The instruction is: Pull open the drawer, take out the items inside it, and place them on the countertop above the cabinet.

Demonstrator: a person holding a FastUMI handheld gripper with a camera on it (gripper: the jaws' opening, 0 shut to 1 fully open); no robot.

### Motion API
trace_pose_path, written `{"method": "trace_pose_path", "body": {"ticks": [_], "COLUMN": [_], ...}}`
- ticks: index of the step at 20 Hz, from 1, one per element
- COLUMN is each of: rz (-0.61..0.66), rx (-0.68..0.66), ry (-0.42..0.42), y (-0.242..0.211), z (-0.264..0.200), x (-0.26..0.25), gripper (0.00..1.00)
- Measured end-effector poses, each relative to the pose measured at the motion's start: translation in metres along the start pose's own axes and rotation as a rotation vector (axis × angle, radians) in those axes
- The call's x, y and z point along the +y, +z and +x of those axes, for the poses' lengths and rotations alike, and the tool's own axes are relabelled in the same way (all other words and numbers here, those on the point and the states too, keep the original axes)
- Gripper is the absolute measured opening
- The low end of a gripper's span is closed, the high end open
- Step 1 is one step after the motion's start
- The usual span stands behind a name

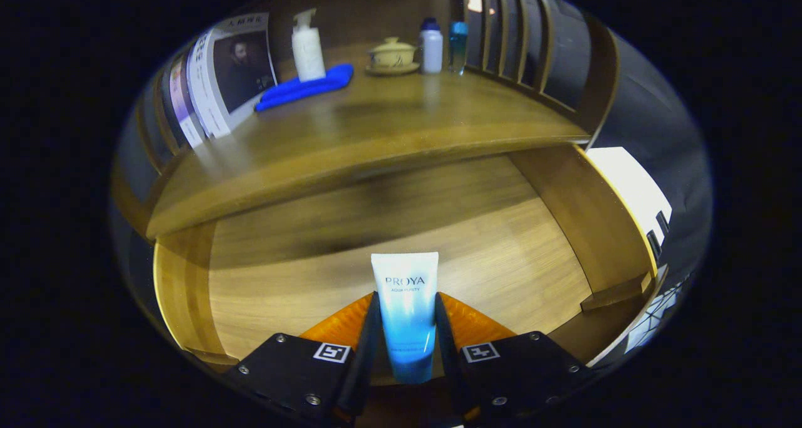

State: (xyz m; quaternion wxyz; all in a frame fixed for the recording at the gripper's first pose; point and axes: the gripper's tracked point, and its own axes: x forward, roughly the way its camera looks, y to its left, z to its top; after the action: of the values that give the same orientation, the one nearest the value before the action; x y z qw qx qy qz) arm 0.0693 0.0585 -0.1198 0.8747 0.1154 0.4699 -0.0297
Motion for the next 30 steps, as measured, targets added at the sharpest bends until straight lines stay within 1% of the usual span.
{"method": "trace_pose_path", "body": {"ticks": [1, 4, 5, 7, 9, 11, 13, 16, 18, 20, 21, 24, 25, 28, 30], "rz": [-0.008, -0.048, -0.055, -0.083, -0.128, -0.156, -0.181, -0.173, -0.167, -0.189, -0.204, -0.203, -0.195, -0.152, -0.116], "rx": [-0.067, -0.277, -0.328, -0.369, -0.391, -0.405, -0.382, -0.336, -0.335, -0.328, -0.346, -0.429, -0.455, -0.536, -0.603], "ry": [0.02, 0.072, 0.084, 0.084, 0.099, 0.133, 0.147, 0.168, 0.179, 0.178, 0.171, 0.164, 0.164, 0.171, 0.215], "y": [0.01, 0.057, 0.071, 0.092, 0.114, 0.137, 0.155, 0.172, 0.179, 0.178, 0.18, 0.183, 0.181, 0.173, 0.166], "z": [-0.009, -0.036, -0.046, -0.058, -0.058, -0.047, -0.03, 0.001, 0.017, 0.027, 0.027, 0.01, -0.001, -0.04, -0.071], "x": [-0.001, 0.01, 0.016, 0.024, 0.037, 0.055, 0.062, 0.068, 0.07, 0.068, 0.066, 0.061, 0.058, 0.051, 0.053], "gripper": [0.51, 0.5, 0.5, 0.5, 0.5, 0.5, 0.5, 0.5, 0.51, 0.54, 0.56, 0.93, 0.95, 0.95, 0.94]}}
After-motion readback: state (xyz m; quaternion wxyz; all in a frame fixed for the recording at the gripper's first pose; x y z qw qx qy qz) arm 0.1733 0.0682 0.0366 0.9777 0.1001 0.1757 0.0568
